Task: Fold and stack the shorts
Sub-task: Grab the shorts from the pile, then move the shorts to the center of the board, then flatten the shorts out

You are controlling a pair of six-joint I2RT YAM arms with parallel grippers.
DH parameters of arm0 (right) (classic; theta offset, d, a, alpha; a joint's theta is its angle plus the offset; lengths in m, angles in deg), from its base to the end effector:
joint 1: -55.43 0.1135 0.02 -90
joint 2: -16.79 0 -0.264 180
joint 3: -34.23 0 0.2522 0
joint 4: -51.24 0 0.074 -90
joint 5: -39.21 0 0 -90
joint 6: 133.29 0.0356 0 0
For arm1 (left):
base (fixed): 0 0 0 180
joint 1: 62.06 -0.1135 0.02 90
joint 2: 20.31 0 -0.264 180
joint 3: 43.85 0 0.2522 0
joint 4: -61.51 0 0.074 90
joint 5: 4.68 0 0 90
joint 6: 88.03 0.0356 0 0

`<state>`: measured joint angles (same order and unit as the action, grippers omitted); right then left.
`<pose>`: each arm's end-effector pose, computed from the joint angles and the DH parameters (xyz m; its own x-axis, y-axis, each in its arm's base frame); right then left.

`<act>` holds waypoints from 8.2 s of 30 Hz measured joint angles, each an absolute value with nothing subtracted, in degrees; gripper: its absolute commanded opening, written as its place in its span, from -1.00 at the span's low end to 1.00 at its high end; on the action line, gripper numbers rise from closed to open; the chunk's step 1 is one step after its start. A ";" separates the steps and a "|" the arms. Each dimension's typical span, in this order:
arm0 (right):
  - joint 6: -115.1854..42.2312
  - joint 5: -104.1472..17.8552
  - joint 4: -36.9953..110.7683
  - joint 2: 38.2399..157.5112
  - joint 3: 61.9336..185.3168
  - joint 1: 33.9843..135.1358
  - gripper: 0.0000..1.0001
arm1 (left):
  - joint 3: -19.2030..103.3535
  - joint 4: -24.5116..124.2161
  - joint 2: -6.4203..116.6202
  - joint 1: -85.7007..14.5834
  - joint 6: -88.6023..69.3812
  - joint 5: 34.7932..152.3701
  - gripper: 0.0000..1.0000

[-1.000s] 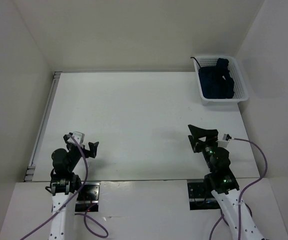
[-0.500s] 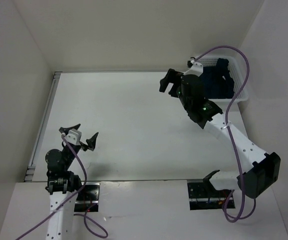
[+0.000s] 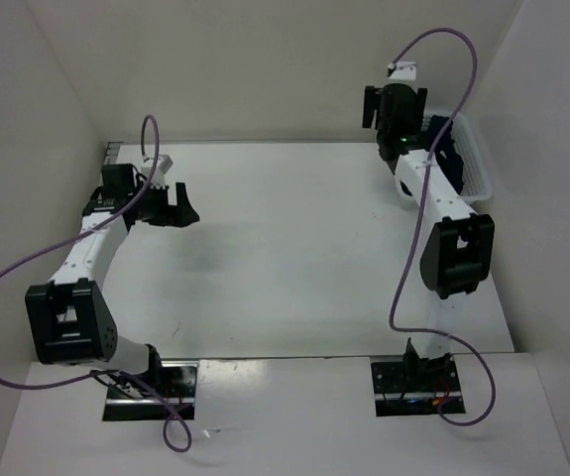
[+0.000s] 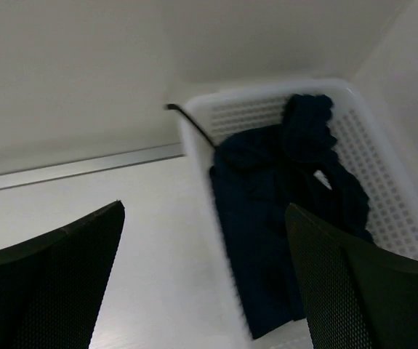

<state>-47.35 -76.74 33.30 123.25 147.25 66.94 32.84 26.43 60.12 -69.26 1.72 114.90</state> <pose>0.4434 0.0744 0.3746 -0.2099 -0.1077 -0.9718 0.2266 0.9615 -0.1555 0.3093 0.0214 0.2916 -0.6231 -0.0825 -0.7778 0.2699 0.9107 -0.3128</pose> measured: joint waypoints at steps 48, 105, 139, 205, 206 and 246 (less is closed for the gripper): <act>-33.69 -57.49 17.69 138.37 167.28 42.18 -1.00 | 38.05 18.65 67.81 -62.00 1.74 110.49 1.00; -13.93 -36.92 28.90 133.78 134.32 77.30 0.17 | 56.69 20.24 87.70 -77.02 1.72 105.75 1.00; -11.89 -39.19 23.50 144.69 153.42 79.55 -1.00 | 57.61 18.43 101.05 -75.49 1.65 117.88 -1.00; -6.78 -36.00 14.13 148.82 167.45 77.67 -1.00 | 66.77 14.78 87.02 -77.63 1.70 118.75 -1.00; -7.41 -35.63 14.81 148.54 170.66 76.40 -1.00 | 71.40 14.17 88.05 -78.27 1.70 118.82 -1.00; -20.16 -35.37 21.52 124.56 125.31 71.44 0.31 | 37.50 13.58 74.70 -80.73 1.74 105.99 0.15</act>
